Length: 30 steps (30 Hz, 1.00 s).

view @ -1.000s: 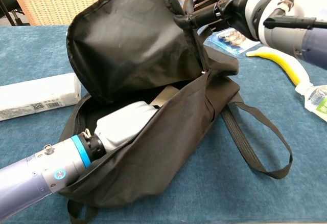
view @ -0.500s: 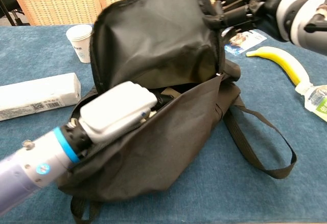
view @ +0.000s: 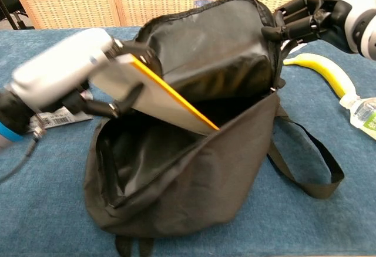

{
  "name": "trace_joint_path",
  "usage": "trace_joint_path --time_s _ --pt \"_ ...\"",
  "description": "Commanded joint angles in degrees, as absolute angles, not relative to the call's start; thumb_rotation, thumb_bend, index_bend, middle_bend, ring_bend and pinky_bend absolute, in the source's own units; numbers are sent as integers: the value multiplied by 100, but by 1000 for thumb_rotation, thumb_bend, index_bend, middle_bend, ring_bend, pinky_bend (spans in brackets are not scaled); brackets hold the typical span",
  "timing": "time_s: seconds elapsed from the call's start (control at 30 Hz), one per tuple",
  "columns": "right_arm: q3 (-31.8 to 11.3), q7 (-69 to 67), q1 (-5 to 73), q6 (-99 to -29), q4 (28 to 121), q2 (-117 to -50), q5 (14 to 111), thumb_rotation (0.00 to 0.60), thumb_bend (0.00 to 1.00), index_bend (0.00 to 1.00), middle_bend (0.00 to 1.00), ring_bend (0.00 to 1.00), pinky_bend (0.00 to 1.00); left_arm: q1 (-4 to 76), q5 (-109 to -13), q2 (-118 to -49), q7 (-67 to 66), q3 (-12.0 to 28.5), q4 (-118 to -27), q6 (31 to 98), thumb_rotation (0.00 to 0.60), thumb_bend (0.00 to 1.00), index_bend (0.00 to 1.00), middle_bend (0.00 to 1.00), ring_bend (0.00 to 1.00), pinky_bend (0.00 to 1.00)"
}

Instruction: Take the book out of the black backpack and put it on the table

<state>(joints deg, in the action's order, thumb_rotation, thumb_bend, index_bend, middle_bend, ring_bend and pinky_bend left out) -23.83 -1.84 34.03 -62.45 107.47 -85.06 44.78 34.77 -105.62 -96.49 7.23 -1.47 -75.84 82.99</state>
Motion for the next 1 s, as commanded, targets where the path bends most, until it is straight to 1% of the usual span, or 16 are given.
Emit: trace_joint_path --time_s 0.03,0.1,0.17,0.33,0.5,0.57,0.63,0.7,0.77,0.9,1.0 --pt "-2318 -233 3364 -6223 10701 -8485 4513 600 465 717 687 560 498 3419 -10376 -8881 1033 -90 -8470 8362 600 613 763 506 510 550" --pt "-2271 -274 3339 -6208 10654 -8483 4541 600 464 718 687 560 498 3409 -10263 -8544 1152 -88 -8873 8282 600 612 764 507 510 550" --pt "-2237 -319 3318 -6192 10610 -8487 4556 600 465 718 687 560 497 3402 -10216 -8296 1150 -21 -9095 8299 600 613 765 507 510 550" --pt "-2041 -359 3252 -6150 10437 -8511 4717 600 464 718 688 560 498 3311 -10163 -7709 1200 265 -9341 8644 600 613 766 508 510 550" --pt "-1844 -534 3128 -6044 10371 -8452 5003 600 465 718 688 560 497 3094 -9826 -7119 1414 648 -8951 9082 600 613 768 507 510 550" --pt "-1760 -621 3083 -5976 10363 -8413 5165 600 466 718 688 560 497 2985 -9649 -7016 1406 783 -8562 9234 600 612 768 508 510 550" --pt "-1651 -729 3046 -5856 10361 -8354 5385 600 465 718 689 560 497 2864 -9443 -7032 1436 851 -8089 9312 600 612 768 507 510 550" --pt "-1566 -846 3015 -5751 10350 -8293 5605 600 459 718 689 560 492 2787 -9361 -7127 1529 831 -7675 9325 600 612 768 508 510 550" --pt "-1471 -921 2999 -5657 10323 -8240 5832 600 453 719 689 560 487 2715 -9305 -7254 1603 765 -7317 9295 600 612 768 508 510 550" --pt "-1166 -1109 2968 -5472 10155 -8124 6603 600 441 718 689 560 482 2542 -9250 -7691 1797 539 -6433 9188 600 610 768 508 510 550" --pt "-954 -1337 2931 -5461 10000 -8067 7224 600 446 718 689 560 481 2457 -9241 -8017 1876 380 -5871 9048 600 606 767 508 511 550"
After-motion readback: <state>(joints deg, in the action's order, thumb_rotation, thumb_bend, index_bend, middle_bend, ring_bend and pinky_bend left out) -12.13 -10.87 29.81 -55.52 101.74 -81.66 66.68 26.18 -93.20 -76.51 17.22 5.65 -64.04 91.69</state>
